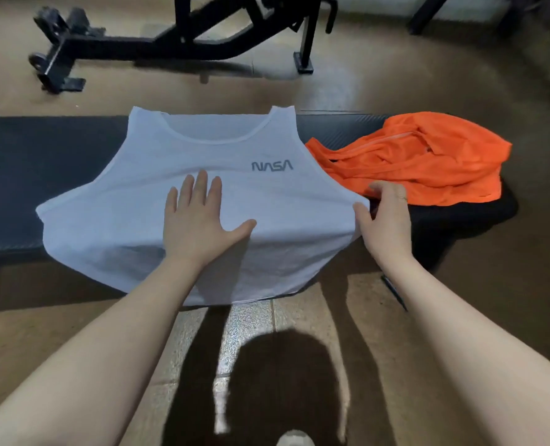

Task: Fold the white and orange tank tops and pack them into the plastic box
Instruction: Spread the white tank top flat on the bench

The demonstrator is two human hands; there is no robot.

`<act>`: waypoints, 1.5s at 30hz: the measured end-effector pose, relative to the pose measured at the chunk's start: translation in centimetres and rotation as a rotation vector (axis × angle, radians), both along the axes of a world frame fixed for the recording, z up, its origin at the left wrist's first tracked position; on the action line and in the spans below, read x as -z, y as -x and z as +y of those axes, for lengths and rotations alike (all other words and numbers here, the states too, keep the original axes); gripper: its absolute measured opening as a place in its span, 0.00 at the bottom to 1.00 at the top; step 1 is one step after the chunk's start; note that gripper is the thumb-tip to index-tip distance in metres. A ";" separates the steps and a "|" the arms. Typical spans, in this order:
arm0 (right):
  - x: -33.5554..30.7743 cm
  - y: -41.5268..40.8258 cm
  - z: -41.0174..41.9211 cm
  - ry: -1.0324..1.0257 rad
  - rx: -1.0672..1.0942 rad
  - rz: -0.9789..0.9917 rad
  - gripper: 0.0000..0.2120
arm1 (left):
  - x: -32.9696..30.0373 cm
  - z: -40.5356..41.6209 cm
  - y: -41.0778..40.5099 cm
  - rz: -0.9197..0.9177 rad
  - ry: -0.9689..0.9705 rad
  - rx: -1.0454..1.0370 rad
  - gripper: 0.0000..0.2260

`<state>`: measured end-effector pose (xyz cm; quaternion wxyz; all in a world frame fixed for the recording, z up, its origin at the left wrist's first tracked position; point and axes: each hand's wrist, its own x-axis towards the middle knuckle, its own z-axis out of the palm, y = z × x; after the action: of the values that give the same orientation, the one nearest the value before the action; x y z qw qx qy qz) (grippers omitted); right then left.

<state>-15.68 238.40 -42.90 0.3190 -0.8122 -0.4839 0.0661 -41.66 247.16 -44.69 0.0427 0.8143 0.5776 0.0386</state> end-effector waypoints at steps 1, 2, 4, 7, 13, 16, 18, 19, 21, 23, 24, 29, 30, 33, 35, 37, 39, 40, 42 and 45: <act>0.5 0.6 -0.7 -0.055 0.028 0.019 0.13 | 0.3 0.1 0.0 -0.002 -0.002 0.000 0.44; 1.0 1.2 -1.3 -0.097 0.060 0.057 0.11 | 0.5 0.2 0.0 -0.008 -0.002 0.007 0.43; 1.8 2.9 -2.5 -0.158 0.165 0.206 0.07 | 0.4 0.5 0.1 -0.074 -0.024 0.059 0.39; 3.7 5.4 -4.5 -0.126 0.281 0.440 0.09 | 0.0 -0.4 2.1 -0.393 -0.072 0.178 0.30; 5.8 6.1 -7.0 0.079 0.271 0.723 0.30 | 4.8 -7.4 8.9 -0.582 -0.202 -0.106 0.18; 6.1 5.7 -6.6 0.096 0.198 0.731 0.30 | 5.8 -7.1 10.8 -0.844 -0.187 -0.469 0.11; 7.0 6.1 -6.3 0.126 0.163 0.709 0.29 | 7.0 -6.4 12.2 -1.005 -0.106 -0.665 0.10; 7.6 6.5 -6.1 0.156 0.141 0.689 0.27 | 7.9 -6.3 13.0 -1.073 -0.042 -0.727 0.12; 8.9 7.5 -5.7 0.220 0.127 0.678 0.28 | 9.9 -6.1 14.8 -1.192 0.127 -0.810 0.22; 10.0 8.1 -4.9 0.253 0.124 0.682 0.27 | 10.9 -5.6 16.1 -1.258 0.222 -0.849 0.28; 10.3 8.3 -4.5 0.261 0.116 0.686 0.25 | 11.3 -5.0 16.5 -1.286 0.255 -0.856 0.27; 13.4 7.3 -4.3 0.299 0.137 0.703 0.21 | 13.3 -3.8 15.5 -1.265 0.419 -0.693 0.15; 14.3 7.2 -4.5 0.317 0.140 0.707 0.21 | 14.1 -4.0 15.7 -1.219 0.461 -0.650 0.14; 17.3 7.6 -4.7 0.366 0.124 0.740 0.18 | 17.0 -3.9 16.8 -1.094 0.568 -0.570 0.12; 19.1 8.1 -4.8 0.382 0.136 0.752 0.13 | 18.6 -3.7 17.3 -1.036 0.643 -0.506 0.06; 20.9 8.7 -5.2 0.398 0.176 0.742 0.10 | 20.6 -4.1 17.7 -1.017 0.699 -0.485 0.05; 22.5 9.2 -6.2 0.422 0.197 0.740 0.05 | 22.9 -5.5 18.4 -0.970 0.753 -0.484 0.06; 23.4 9.5 -7.0 0.437 0.209 0.752 0.03 | 23.8 -6.7 18.8 -0.948 0.775 -0.492 0.06; 24.9 9.9 -9.2 0.469 0.234 0.767 0.02 | 25.5 -9.3 19.5 -0.962 0.816 -0.538 0.06; 25.8 10.2 -12.1 0.484 0.273 0.725 0.05 | 26.6 -12.7 20.1 -1.110 0.861 -0.631 0.05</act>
<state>-25.85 226.30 -68.68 0.2747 -0.8441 -0.2003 0.4146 -61.74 234.46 -71.33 0.6263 0.3839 0.6406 0.2236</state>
